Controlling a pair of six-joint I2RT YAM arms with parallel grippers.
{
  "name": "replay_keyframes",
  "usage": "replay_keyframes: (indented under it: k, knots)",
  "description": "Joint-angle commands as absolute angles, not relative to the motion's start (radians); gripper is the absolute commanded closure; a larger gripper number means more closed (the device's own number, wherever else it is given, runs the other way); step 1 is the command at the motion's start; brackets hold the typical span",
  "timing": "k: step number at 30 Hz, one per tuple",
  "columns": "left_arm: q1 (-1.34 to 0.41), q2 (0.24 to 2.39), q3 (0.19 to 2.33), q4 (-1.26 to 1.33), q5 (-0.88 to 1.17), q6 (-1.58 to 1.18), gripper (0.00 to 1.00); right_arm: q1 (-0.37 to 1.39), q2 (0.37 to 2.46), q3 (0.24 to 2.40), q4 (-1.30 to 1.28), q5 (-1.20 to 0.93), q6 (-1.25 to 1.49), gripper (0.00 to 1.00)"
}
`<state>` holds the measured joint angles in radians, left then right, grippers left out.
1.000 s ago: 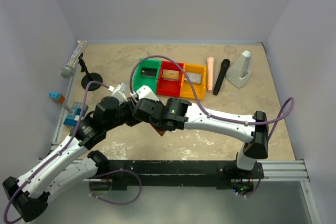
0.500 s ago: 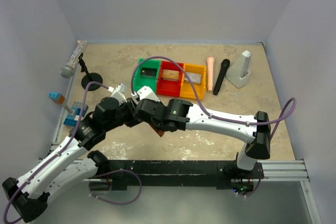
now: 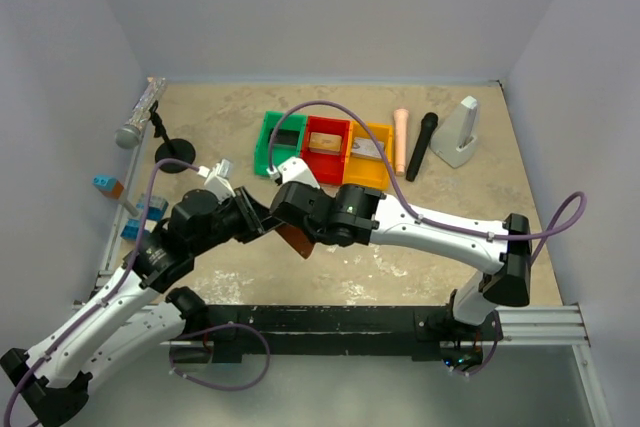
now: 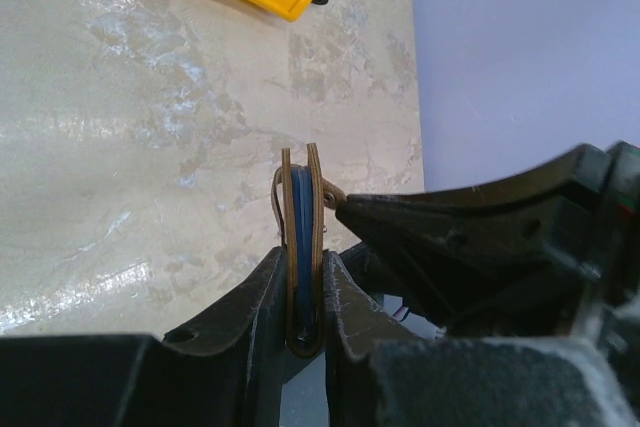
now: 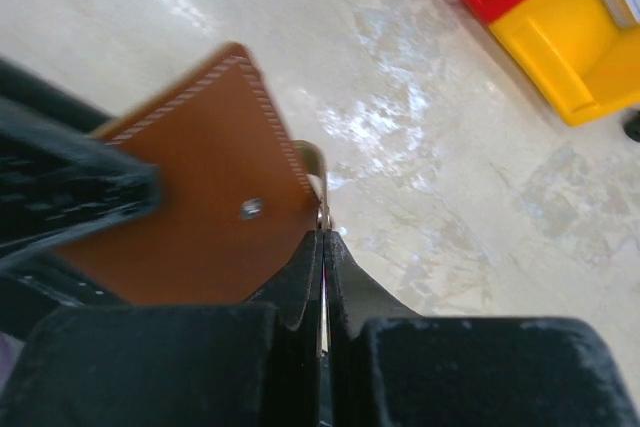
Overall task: Take the credit cards out of the card holder
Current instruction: Open the card holder.
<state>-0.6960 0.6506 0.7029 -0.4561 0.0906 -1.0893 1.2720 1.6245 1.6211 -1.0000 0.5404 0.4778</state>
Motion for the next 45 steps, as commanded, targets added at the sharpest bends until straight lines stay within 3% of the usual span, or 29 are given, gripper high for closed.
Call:
replay_keyframes:
  k: [1, 8, 14, 17, 22, 26, 31, 36, 45]
  knots:
    - [-0.698, 0.621, 0.724, -0.423, 0.092, -1.097, 1.00, 1.241, 1.597, 1.595, -1.081, 0.589, 0.489, 1.00]
    - [-0.698, 0.618, 0.719, -0.425, 0.092, -1.088, 1.00, 1.239, 1.546, 1.577, -1.057, 0.569, 0.492, 1.00]
    - [-0.696, 0.608, 0.675, -0.324, 0.141, -0.956, 1.00, 1.233, 1.375, 1.500, -1.013, 0.554, 0.476, 0.60]
    - [-0.695, 0.597, 0.629, -0.221, 0.219, -0.834, 1.00, 1.235, 1.251, 1.419, -0.912, 0.491, 0.421, 0.48]
    - [-0.690, 0.584, 0.528, 0.058, 0.441, -0.750, 1.00, 1.232, 1.008, 1.153, -0.576, 0.197, 0.259, 0.33]
    - [-0.683, 0.595, 0.496, 0.202, 0.634, -0.717, 1.00, 1.226, 0.895, 1.091, -0.525, 0.034, 0.299, 0.37]
    - [-0.677, 0.595, 0.413, 0.450, 0.857, -0.724, 1.00, 1.213, 0.760, 1.017, -0.474, 0.015, 0.345, 0.36]
    - [-0.672, 0.633, 0.356, 0.739, 0.940, -0.813, 1.00, 1.190, 0.695, 0.971, -0.480, -0.040, 0.386, 0.29]
    - [-0.670, 0.896, 0.316, 1.455, 1.051, -1.155, 1.00, 1.181, 0.681, 0.933, -0.382, -0.121, 0.454, 0.31]
